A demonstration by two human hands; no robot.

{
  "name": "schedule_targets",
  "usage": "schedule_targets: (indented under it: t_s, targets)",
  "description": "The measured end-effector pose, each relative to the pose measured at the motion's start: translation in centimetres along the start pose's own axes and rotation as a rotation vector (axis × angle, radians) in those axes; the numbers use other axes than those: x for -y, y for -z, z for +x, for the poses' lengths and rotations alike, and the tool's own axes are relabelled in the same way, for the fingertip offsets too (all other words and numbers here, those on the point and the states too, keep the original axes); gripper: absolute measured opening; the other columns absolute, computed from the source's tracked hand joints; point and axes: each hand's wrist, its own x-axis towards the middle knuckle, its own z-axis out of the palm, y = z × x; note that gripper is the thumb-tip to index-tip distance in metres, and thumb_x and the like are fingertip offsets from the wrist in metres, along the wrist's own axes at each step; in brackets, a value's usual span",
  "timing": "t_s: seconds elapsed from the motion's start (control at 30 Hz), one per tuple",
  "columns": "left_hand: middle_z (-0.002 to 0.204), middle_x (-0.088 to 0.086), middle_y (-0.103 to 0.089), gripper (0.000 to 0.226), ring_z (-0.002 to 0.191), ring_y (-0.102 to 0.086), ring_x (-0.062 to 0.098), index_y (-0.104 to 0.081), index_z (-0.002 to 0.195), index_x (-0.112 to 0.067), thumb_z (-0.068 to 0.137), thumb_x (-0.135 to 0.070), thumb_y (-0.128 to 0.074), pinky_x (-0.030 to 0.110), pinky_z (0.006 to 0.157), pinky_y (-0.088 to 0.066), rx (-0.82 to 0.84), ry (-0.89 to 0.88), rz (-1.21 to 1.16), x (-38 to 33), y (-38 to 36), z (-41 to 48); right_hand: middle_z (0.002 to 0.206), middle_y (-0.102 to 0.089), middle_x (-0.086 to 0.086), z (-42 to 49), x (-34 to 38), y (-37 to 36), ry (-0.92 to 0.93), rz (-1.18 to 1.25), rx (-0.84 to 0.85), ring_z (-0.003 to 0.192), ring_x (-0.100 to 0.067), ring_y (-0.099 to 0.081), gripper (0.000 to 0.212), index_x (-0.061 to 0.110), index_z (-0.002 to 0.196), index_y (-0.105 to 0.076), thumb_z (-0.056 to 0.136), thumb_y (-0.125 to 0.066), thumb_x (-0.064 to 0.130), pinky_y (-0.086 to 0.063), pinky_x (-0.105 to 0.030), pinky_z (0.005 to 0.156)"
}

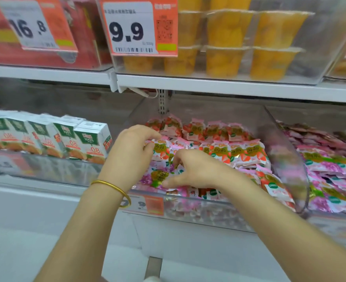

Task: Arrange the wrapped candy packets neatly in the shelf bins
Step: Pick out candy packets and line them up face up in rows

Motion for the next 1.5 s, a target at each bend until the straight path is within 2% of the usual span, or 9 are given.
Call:
schedule_targets:
  t_s: [0.2, 0.33, 0.6, 0.73, 0.83, 1.0, 1.23, 1.4, 1.5]
  targets:
    - [0.116, -0.002, -0.059, 0.027, 0.111, -0.052, 0.016, -0.066, 0.109, -0.018, 0.090, -0.006, -0.052, 0.020, 0.093, -0.035, -0.017, -0.003, -0.030, 0.2, 0.1, 0.1, 0.082, -0.047, -0.002, 0.1, 0.1, 0.6, 0.030, 0.110, -0.048, 0.070, -0.016, -0.043, 0.042, 0.003, 0.099, -0.055, 0.075, -0.078, 0.029, -0.033, -0.028, 0.059]
    - [0.117, -0.002, -0.059, 0.027, 0.110, -0.052, 0.013, -0.065, 0.111, -0.018, 0.090, -0.008, -0.052, 0.009, 0.084, -0.028, -0.024, -0.009, -0.046, -0.1, 0.2, 0.1, 0.125, -0.058, -0.018, 0.2, -0.8, 1.7, 0.002, 0.312, -0.212, 0.110, -0.032, -0.057, 0.051, -0.002, 0.119, -0.057, 0.077, -0.076, 0.019, -0.047, -0.038, 0.091]
    - [0.116, -0.003, -0.058, 0.040, 0.096, -0.054, 0.006, -0.046, 0.131, -0.017, 0.092, -0.019, -0.054, 0.011, 0.074, -0.040, 0.045, 0.113, -0.366, -1.7, -0.2, 0.3, 0.085, -0.067, -0.011, -0.7, -2.7, 3.1, -0.010, 1.031, -0.333, 0.067, -0.017, -0.066, 0.026, 0.001, 0.107, -0.063, 0.082, -0.065, -0.003, -0.055, -0.023, 0.053]
    - [0.103, -0.001, -0.062, 0.036, 0.092, -0.061, 0.008, -0.050, 0.114, -0.022, 0.083, -0.025, -0.067, 0.015, 0.074, -0.048, 0.259, 0.182, -0.552, -3.6, -1.1, 0.3, 0.079, -0.066, -0.008, -2.1, -3.7, 3.5, 0.017, 1.236, -0.324, 0.063, -0.013, -0.067, 0.017, 0.007, 0.094, -0.060, 0.085, -0.059, -0.007, -0.057, -0.027, 0.055]
    - [0.104, 0.005, -0.063, 0.031, 0.093, -0.062, 0.018, -0.056, 0.106, -0.021, 0.079, -0.018, -0.071, 0.028, 0.072, -0.052, 0.299, 0.180, -0.617, -5.0, -2.1, 0.5, 0.079, -0.066, -0.007, -4.0, -5.2, 4.1, 0.041, 1.215, -0.333, 0.068, -0.017, -0.068, 0.014, 0.008, 0.091, -0.059, 0.087, -0.057, -0.005, -0.060, -0.034, 0.063]
    - [0.090, -0.005, -0.067, 0.023, 0.066, -0.061, 0.004, -0.059, 0.105, -0.023, 0.084, -0.016, -0.065, 0.019, 0.058, -0.049, 0.286, 0.131, -0.812, -8.6, -3.3, 0.7, 0.088, -0.067, -0.007, -8.9, -9.0, 6.0, 0.073, 1.097, -0.492, 0.069, -0.018, -0.068, 0.020, 0.013, 0.094, -0.062, 0.083, -0.062, -0.003, -0.057, -0.029, 0.059]
    - [0.077, 0.006, -0.063, 0.019, 0.065, -0.057, 0.011, -0.059, 0.096, -0.020, 0.085, -0.005, -0.060, 0.014, 0.053, -0.044, 0.229, -0.042, -0.860, -15.6, -7.4, -0.1, 0.076, -0.069, -0.006, -15.4, -16.8, 7.2, 0.014, 1.332, -0.581, 0.062, -0.016, -0.064, 0.048, 0.011, 0.090, -0.062, 0.046, -0.079, 0.000, -0.055, -0.028, 0.058]
    - [0.074, 0.005, -0.063, 0.021, 0.060, -0.054, 0.013, -0.057, 0.092, -0.024, 0.085, -0.005, -0.061, 0.013, 0.054, -0.041, 0.179, -0.183, -0.770, -20.6, -10.4, -0.8, 0.062, -0.065, -0.004, -19.6, -22.5, 7.5, 0.040, 1.643, -0.720, 0.056, -0.015, -0.062, 0.014, 0.014, 0.068, -0.070, 0.056, -0.076, 0.017, -0.054, -0.031, 0.056]
    - [0.070, -0.004, -0.064, 0.021, 0.063, -0.058, 0.006, -0.055, 0.089, -0.029, 0.085, -0.009, -0.062, 0.011, 0.058, -0.041, 0.235, -0.245, -0.713, -23.3, -12.3, -0.8, 0.061, -0.064, -0.001, -21.3, -24.6, 7.5, 0.027, 1.473, -0.696, 0.054, -0.010, -0.061, 0.045, 0.008, 0.076, -0.069, 0.043, -0.090, 0.030, -0.052, -0.023, 0.055]
